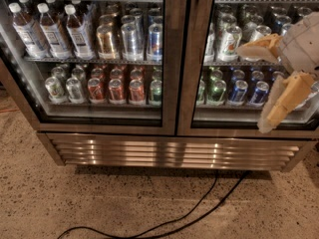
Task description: Open left fridge door
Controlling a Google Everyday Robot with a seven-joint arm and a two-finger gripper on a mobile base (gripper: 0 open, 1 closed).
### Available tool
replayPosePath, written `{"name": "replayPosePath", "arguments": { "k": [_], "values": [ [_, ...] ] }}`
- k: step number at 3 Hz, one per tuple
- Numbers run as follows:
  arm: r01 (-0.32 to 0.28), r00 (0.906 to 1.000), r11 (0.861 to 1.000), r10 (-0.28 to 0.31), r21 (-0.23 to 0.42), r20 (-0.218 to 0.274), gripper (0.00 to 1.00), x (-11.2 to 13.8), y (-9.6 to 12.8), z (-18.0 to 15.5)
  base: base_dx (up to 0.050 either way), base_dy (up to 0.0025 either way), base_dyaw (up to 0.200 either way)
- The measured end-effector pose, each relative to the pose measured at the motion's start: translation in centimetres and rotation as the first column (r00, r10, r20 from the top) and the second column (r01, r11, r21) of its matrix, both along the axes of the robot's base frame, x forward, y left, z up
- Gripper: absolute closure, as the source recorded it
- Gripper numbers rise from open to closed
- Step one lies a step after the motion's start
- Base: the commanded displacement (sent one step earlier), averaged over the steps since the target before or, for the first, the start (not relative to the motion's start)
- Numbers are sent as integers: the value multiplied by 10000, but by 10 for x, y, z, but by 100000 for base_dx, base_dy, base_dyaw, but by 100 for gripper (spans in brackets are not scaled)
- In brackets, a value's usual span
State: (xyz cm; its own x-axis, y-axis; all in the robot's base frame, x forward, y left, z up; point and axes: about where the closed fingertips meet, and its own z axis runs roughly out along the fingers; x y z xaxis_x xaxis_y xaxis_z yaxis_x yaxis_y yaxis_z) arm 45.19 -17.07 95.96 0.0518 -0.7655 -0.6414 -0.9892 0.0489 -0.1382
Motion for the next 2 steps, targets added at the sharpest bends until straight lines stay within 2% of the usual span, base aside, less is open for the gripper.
{"name": "replayPosePath", "arguments": {
  "k": [1,2],
  "values": [
    [-732,9973,9876,716,1387,161,0,0,1,-11,0,0,0],
    [-733,9973,9876,717,1388,161,0,0,1,-11,0,0,0]
  ]
}}
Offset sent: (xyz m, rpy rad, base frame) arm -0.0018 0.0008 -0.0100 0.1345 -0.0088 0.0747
